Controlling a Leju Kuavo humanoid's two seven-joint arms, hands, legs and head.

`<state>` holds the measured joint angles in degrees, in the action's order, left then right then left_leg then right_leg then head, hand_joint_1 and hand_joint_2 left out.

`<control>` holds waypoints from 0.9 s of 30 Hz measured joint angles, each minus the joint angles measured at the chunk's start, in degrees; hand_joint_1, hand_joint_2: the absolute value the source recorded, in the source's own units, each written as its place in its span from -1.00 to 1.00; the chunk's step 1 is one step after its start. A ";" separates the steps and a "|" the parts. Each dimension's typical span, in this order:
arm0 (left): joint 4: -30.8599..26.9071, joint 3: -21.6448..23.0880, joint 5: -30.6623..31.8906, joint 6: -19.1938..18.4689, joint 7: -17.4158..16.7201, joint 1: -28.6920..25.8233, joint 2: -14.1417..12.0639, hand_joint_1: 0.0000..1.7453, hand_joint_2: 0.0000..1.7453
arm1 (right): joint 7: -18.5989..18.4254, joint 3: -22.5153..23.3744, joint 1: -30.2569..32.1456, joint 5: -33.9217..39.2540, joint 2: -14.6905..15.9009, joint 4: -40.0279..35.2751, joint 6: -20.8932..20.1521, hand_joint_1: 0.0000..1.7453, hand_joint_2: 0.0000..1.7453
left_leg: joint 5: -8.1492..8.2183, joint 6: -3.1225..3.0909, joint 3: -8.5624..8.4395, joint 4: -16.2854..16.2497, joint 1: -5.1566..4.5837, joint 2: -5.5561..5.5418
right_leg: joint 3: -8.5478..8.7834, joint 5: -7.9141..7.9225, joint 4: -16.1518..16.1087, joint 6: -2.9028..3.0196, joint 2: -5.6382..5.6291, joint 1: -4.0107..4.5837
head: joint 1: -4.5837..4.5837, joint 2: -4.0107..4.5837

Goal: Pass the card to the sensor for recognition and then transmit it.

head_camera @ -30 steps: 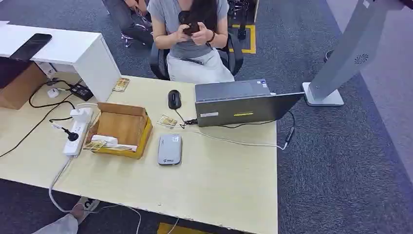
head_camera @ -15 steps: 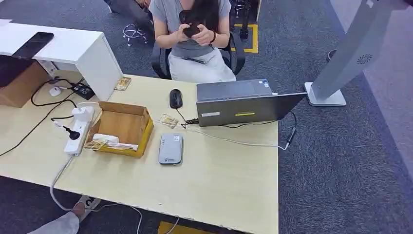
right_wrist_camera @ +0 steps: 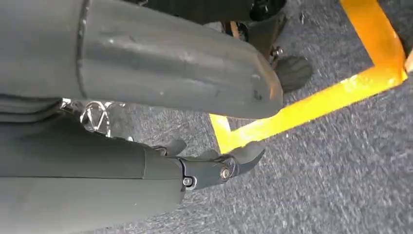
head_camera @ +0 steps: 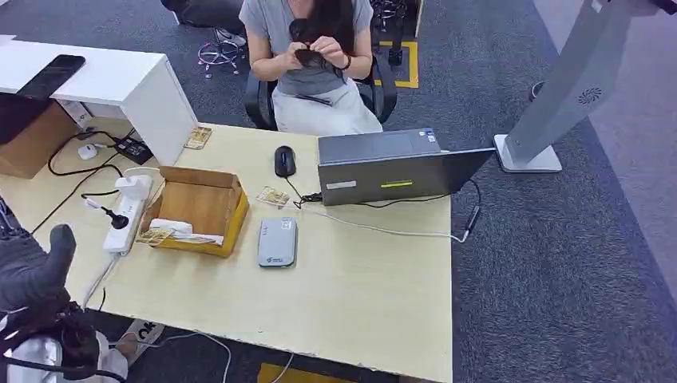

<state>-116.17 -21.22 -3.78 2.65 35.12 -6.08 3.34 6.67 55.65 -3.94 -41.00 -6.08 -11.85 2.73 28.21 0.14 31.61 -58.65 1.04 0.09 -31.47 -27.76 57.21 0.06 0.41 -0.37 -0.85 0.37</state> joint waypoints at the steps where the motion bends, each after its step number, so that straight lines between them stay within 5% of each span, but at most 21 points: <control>1: -0.44 0.44 -0.02 0.13 0.00 0.01 -0.42 -1.00 1.00 | 0.00 -0.02 0.00 0.00 0.00 0.02 0.00 -1.00 -1.00 | 0.00 0.00 0.01 0.00 0.00 0.00 | -0.01 -0.01 0.00 0.00 0.00 0.00 | -0.02 0.00; 11: -2.03 2.40 -0.04 0.44 -0.02 0.08 -2.05 -1.00 1.00 | 0.00 -0.15 0.03 -0.15 0.00 0.13 -0.02 -1.00 -1.00 | 0.00 0.00 0.08 0.00 0.00 0.00 | -0.08 -0.01 0.00 0.00 -0.03 0.00 | 0.00 0.00; 16: -1.90 4.24 6.18 5.36 -3.07 3.56 -4.77 -1.00 1.00 | 0.04 -0.83 -0.02 -1.31 0.00 0.26 -0.52 -1.00 -1.00 | -0.03 0.03 0.10 0.00 0.01 -0.03 | -0.10 -0.01 -0.01 -0.01 -0.01 0.00 | -0.02 0.00; 20: 2.35 7.38 26.93 14.28 -11.10 10.31 -8.88 -1.00 1.00 | 0.44 -1.48 -0.14 -3.08 -0.02 0.28 -1.51 -1.00 -1.00 | -0.14 0.05 0.08 -0.01 0.03 -0.03 | -0.16 0.03 0.02 0.02 -0.02 0.00 | 0.00 0.00; 22: 7.98 10.27 42.17 17.37 -18.24 16.62 -11.91 -1.00 1.00 | 0.42 -2.07 -0.31 -4.07 -0.02 0.28 -2.04 -1.00 -1.00 | -0.32 0.12 0.23 -0.01 0.06 -0.17 | -0.28 0.12 0.03 0.09 0.12 0.02 | 0.04 0.00; 27: 32.81 22.57 79.12 10.60 -37.52 39.08 -18.25 -1.00 1.00 | -0.24 -2.84 -1.53 -5.29 -0.04 0.28 -3.28 -1.00 -1.00 | -0.80 0.23 0.75 -0.06 0.04 -0.32 | -0.84 0.58 0.16 0.16 0.24 0.02 | -0.07 0.00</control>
<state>-83.36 1.34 75.34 13.24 -2.39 33.00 -14.90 6.43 52.81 -5.47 -46.29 -6.12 -11.56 -0.55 27.40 0.37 32.37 -58.71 1.09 -0.23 -32.32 -27.18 57.37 0.22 0.65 -0.34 -0.92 0.37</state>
